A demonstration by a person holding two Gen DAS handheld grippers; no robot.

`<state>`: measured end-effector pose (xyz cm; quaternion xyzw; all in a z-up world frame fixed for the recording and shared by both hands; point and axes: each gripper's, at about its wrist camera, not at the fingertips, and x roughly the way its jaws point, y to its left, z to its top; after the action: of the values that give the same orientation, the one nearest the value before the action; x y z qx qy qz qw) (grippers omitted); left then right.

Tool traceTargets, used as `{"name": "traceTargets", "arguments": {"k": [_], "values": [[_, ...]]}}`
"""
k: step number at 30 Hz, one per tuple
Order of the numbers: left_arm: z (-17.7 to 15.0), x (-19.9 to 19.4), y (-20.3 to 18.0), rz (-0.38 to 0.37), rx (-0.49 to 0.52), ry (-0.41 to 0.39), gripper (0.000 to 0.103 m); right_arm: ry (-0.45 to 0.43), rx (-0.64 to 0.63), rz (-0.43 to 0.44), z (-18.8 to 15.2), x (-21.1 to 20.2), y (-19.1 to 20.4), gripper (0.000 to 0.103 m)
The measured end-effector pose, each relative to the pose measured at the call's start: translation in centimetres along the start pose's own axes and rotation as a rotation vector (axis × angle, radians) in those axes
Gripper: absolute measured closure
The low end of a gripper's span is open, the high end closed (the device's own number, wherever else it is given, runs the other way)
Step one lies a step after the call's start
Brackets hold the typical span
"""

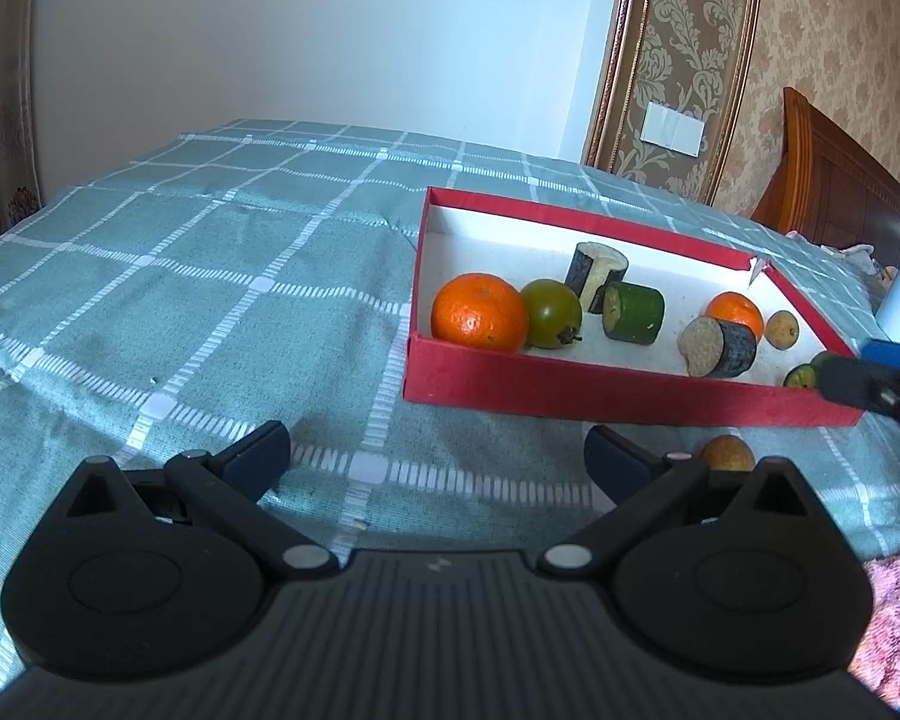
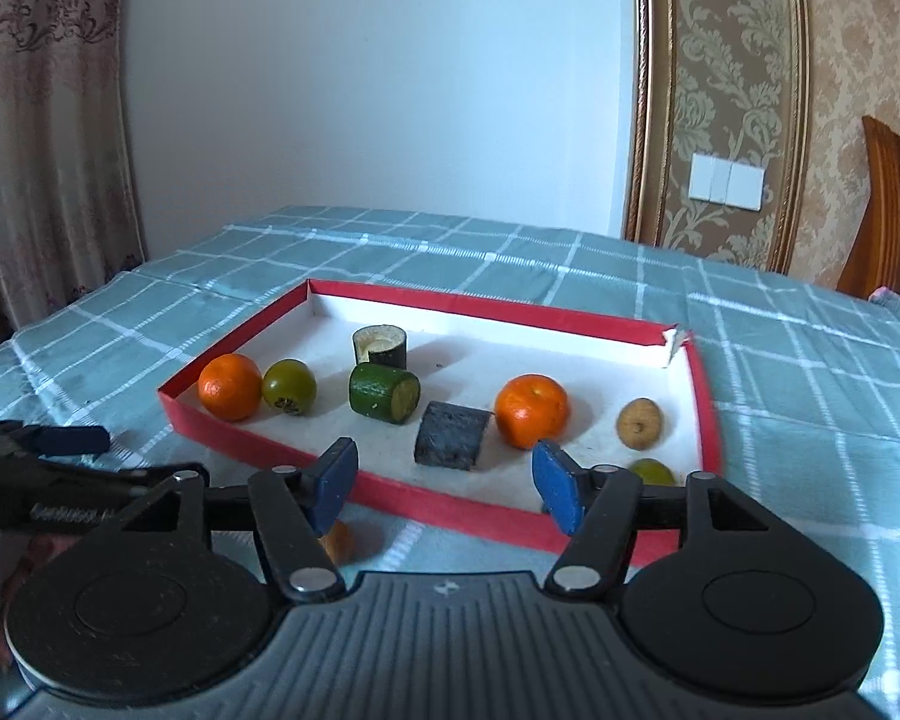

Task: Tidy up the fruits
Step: 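Withdraw the right gripper from the box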

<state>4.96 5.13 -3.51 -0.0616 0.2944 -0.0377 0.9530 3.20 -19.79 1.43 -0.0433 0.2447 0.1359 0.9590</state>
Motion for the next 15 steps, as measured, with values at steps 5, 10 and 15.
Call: {"name": "traceTargets", "arguments": {"k": [5, 10, 15], "values": [[0.0, 0.1, -0.2, 0.011, 0.014, 0.006, 0.000, -0.011, -0.032, -0.004, -2.1, -2.6, -0.9, 0.032], [0.0, 0.2, -0.5, 0.025, 0.032, 0.014, 0.000, 0.035, -0.029, -0.002, -3.8, -2.6, -1.9, 0.032], [-0.1, 0.0, -0.6, 0.017, 0.029, 0.008, 0.000, 0.082, -0.011, 0.015, -4.7, -1.6, -2.7, 0.032]]}}
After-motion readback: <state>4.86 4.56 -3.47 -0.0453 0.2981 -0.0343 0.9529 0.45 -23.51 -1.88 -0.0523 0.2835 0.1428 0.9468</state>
